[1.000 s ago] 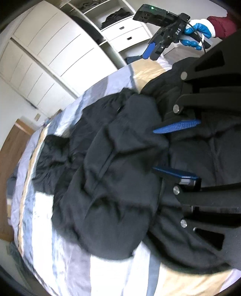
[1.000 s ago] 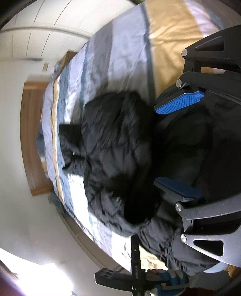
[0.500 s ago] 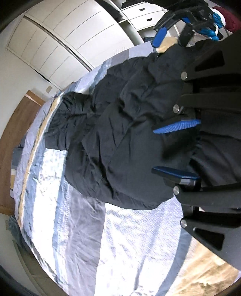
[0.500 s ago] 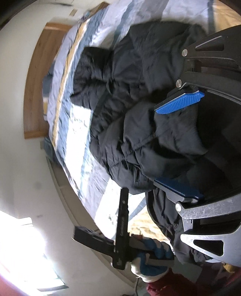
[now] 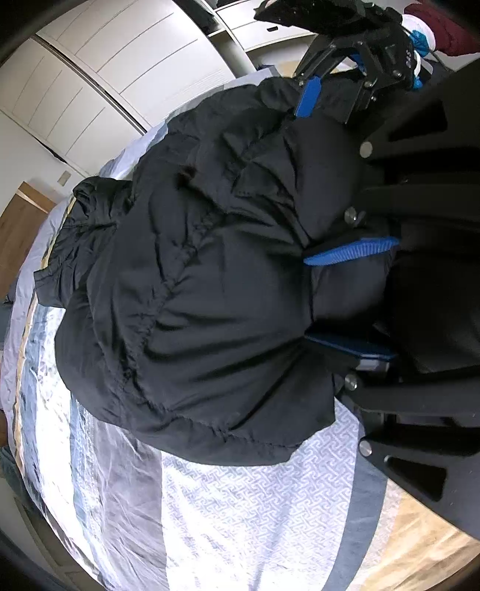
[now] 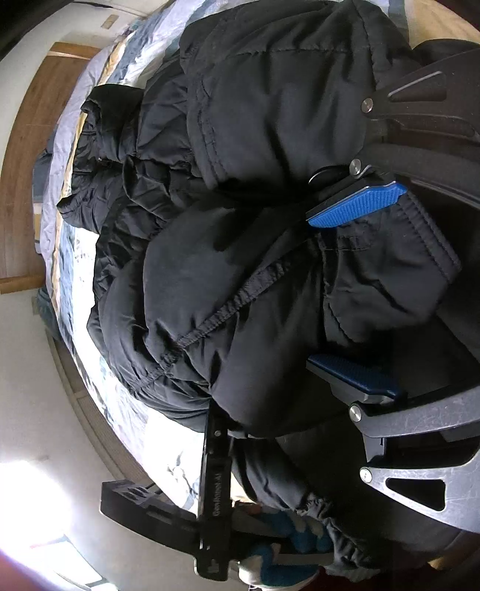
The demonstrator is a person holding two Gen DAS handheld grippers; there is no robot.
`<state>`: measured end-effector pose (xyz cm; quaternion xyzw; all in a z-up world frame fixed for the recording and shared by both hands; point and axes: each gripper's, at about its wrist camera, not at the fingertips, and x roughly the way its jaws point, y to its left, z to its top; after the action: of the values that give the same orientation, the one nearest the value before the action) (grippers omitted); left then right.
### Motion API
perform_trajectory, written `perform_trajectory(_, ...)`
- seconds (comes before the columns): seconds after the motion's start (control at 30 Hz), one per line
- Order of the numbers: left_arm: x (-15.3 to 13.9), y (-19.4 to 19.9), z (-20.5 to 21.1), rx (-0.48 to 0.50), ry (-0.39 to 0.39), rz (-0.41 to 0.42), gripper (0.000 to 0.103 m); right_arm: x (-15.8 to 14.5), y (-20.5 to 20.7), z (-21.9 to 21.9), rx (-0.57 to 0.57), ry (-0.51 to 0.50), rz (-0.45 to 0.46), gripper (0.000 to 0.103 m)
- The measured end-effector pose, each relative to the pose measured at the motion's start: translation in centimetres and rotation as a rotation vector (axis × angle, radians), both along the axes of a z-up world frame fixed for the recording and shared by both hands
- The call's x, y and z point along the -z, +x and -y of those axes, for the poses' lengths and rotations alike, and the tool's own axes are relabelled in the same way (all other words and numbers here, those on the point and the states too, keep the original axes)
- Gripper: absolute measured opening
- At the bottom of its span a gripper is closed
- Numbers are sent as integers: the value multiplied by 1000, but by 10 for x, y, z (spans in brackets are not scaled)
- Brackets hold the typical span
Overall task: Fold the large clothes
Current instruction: 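Lay the held sleeve across the coat body and open the left gripper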
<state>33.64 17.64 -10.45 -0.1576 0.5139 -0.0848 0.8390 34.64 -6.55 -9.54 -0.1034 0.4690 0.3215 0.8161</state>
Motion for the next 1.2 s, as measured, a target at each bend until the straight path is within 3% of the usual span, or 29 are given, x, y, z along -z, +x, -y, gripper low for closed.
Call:
perform_trajectory(0.17, -30, -8, -12, 18, 55, 47, 37, -23, -10, -1, -28, -29, 15, 70)
perform_trajectory(0.37, -51, 16, -32, -27, 41, 95, 37, -57, -3, -25, -89, -1, 102, 70)
perform_trajectory(0.47, -39, 30, -34, -44, 22, 79, 37, -47, 13, -33, -79, -16, 92, 70)
perform_trajectory(0.63, -1, 38, -21, -40, 33, 15, 37, -4, 33, -32, -63, -59, 26, 70)
perform_trajectory(0.73, -6, 31, -12, -40, 49, 30, 37, 1, 33, -27, -60, -47, 17, 70)
perform_trajectory(0.9, -25, 8, 10, -15, 30, 69, 37, -16, 15, -8, -57, -19, 41, 70)
perform_trajectory(1.03, -19, -6, 40, 13, 29, 36, 37, -7, 6, 18, -7, -22, 2, 70)
perform_trajectory(1.2, -30, -29, 58, -57, 67, 45, 37, -9, -10, 46, 59, -11, -11, 70)
